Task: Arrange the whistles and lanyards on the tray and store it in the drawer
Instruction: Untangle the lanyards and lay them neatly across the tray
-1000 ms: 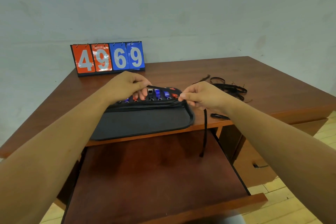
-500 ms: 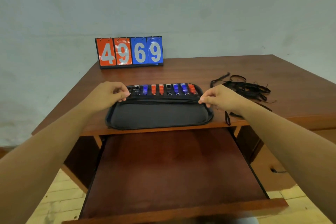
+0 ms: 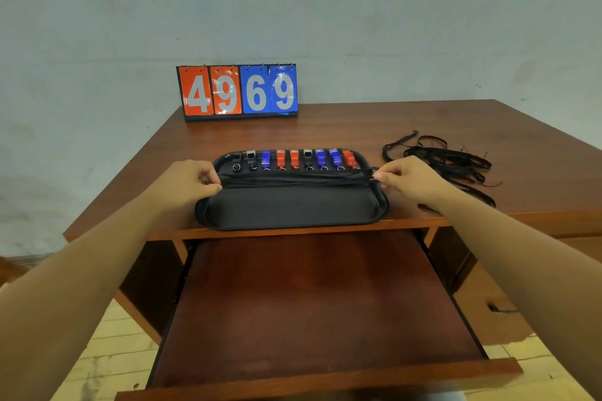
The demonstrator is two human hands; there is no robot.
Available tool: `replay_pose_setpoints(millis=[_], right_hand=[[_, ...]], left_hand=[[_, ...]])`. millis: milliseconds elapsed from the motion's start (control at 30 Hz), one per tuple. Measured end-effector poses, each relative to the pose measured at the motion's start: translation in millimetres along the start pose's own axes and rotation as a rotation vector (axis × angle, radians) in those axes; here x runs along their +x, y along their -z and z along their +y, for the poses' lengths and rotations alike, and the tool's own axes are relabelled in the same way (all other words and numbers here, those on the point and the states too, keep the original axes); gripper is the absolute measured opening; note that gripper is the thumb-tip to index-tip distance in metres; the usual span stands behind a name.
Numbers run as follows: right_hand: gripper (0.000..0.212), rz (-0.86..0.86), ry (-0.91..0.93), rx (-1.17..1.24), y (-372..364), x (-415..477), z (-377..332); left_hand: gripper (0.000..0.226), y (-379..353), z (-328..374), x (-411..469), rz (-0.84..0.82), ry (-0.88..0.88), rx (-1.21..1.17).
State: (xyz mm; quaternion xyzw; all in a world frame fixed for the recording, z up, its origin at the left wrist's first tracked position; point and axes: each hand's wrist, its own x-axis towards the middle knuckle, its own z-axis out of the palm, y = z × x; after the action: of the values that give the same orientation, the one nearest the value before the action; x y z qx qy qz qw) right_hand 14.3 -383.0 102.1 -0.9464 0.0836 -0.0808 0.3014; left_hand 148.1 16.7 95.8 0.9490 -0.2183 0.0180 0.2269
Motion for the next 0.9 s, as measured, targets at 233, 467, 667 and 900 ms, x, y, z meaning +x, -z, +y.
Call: replay_pose_setpoints(millis=[233, 467, 667, 900], right_hand=[[0.014, 0.033, -0.055, -0.014, -7.2, 7.6, 4.5], [0.012, 0.102, -0.071, -0.044, -16.5, 18.1, 4.8], [0.011, 0.195, -0.141, -0.05, -20.7, 26.1, 6.9], [0.017, 0.214, -0.112, -0.03, -19.5, 24.3, 8.6]], left_hand=[[0.01, -6.2, -6.4, 9.8, -0.017, 0.013, 0.06], [0.008, -9.7, -3.5, 20.9, -0.015, 0.004, 0.158], [0.004, -16.3, -6.6, 26.1, 0.022, 0.003, 0.197], [0.011, -14.5, 0.2, 25.9, 0.051, 0.025, 0.215]])
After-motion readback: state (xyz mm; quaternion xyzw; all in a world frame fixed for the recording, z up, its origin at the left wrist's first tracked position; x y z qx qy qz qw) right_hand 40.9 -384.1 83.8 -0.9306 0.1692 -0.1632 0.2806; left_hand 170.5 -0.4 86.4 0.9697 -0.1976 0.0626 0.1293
